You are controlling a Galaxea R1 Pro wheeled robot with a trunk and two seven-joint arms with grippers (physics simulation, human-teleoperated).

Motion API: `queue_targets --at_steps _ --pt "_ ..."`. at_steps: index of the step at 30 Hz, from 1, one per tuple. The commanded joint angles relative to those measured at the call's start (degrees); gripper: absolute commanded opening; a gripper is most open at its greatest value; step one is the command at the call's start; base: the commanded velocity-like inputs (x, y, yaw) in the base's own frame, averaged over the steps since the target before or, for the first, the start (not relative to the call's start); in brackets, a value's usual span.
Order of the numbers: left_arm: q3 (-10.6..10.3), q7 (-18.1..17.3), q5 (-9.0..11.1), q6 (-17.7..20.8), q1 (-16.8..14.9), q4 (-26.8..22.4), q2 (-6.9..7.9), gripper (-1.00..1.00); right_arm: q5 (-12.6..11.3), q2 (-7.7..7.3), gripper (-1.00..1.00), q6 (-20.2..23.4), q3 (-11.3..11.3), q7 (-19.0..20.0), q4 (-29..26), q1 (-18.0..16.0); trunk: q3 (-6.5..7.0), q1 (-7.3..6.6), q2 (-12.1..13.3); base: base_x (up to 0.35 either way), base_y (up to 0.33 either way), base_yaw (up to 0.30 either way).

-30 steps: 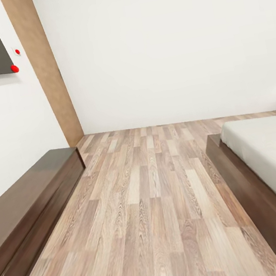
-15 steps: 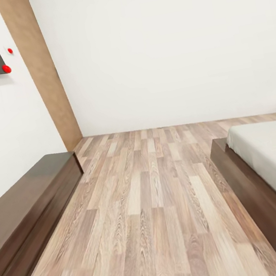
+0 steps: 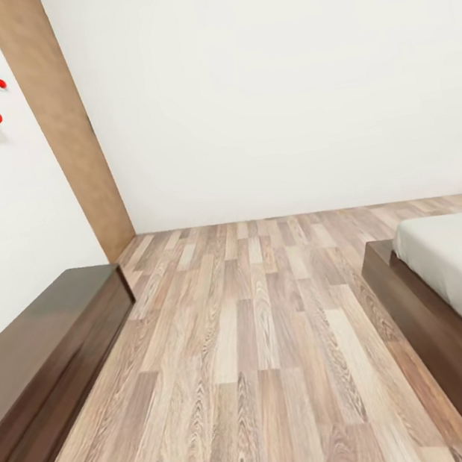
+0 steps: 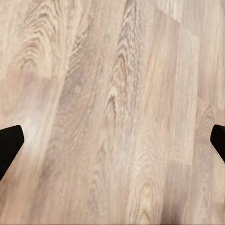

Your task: In the bedroom, move the book from the bed onto either nightstand, and place the two sandals side by side next to the bed.

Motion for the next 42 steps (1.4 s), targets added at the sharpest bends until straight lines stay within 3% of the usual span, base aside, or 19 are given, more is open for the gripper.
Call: queue_targets --at_steps 1,42 --pt "0.1 -0.3 0.2 0.0 0.0 0.1 0.01 1.00 0.6 0.00 1.00 -0.2 -0.5 0.3 0.0 0.0 -0.05 0.02 0.0 0.317 0.000 -0.005" --pt "0.1 0.5 0.1 0.0 0.0 0.1 -0.01 1.00 0.6 0.04 1.00 -0.2 -0.4 0.2 0.1 0.0 -0.05 0.02 0.0 0.027 0.000 -0.132"
